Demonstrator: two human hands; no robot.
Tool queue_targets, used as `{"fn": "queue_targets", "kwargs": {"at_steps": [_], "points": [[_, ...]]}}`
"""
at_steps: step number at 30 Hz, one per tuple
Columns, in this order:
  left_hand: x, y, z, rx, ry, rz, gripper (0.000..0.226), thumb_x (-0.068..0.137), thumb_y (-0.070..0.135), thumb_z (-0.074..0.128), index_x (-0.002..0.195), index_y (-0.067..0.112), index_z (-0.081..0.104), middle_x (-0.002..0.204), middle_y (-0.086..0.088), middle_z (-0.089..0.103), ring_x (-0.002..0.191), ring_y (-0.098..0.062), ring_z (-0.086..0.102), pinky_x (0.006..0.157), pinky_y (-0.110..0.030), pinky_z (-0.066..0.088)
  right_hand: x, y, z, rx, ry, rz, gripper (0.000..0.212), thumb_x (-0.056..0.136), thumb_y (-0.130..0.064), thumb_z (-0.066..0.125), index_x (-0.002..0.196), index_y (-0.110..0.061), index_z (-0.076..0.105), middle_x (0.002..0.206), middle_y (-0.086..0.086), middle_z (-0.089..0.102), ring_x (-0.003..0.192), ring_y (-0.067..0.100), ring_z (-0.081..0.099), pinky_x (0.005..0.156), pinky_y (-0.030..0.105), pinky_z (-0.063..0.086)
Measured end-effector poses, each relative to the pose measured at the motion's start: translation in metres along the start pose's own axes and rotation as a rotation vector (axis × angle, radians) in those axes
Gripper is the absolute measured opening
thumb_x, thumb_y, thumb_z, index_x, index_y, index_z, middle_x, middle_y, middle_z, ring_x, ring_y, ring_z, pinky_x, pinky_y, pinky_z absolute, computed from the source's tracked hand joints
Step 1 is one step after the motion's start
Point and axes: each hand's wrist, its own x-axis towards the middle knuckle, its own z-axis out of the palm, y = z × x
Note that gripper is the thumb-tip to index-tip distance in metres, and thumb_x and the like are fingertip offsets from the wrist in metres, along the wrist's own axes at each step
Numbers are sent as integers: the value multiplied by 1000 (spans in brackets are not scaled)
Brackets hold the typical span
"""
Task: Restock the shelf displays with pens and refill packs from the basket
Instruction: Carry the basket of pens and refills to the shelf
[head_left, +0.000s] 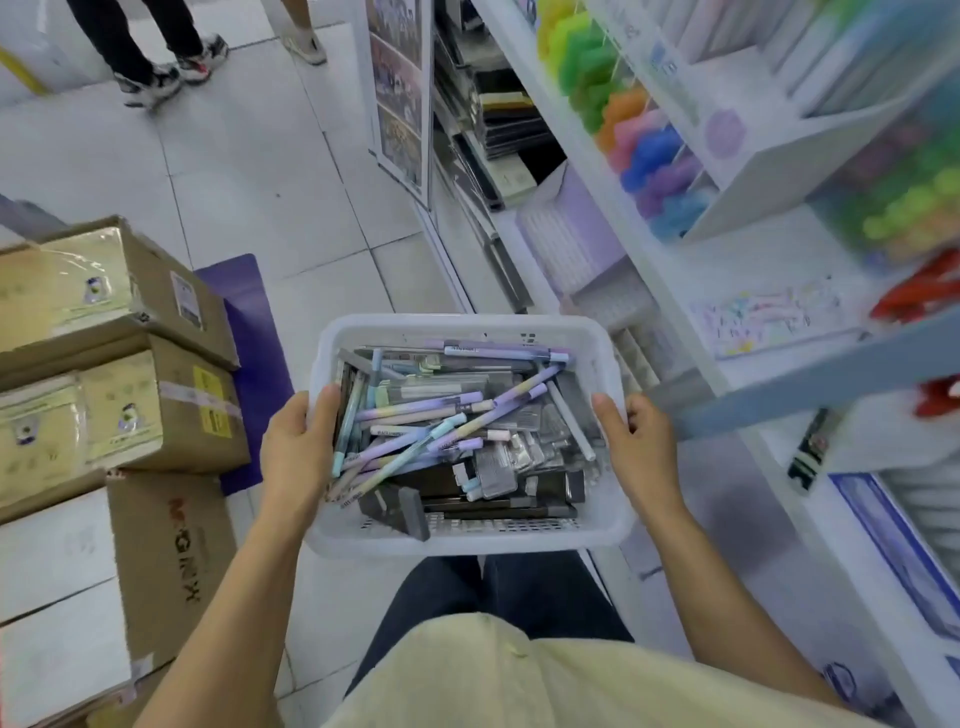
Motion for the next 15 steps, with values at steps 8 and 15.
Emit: {"fn": "queue_targets", "kwargs": {"at_steps": [8,15], "points": [[103,42,19,38,-17,26,49,99,48,46,73,6,49,66,-13,44,62,-22,41,60,-37,33,89,-29,28,15,26,67,42,95,-37,57,69,-9,41,65,9,39,60,18,37,59,31,34],[172,72,29,71,-61,54,44,98,49,47,67,17,49,59,1,46,56,-16,41,57,-33,33,134,-47,47,12,65,95,42,96,-38,56,67,-16,34,63,1,32,54,9,30,53,29,29]]}}
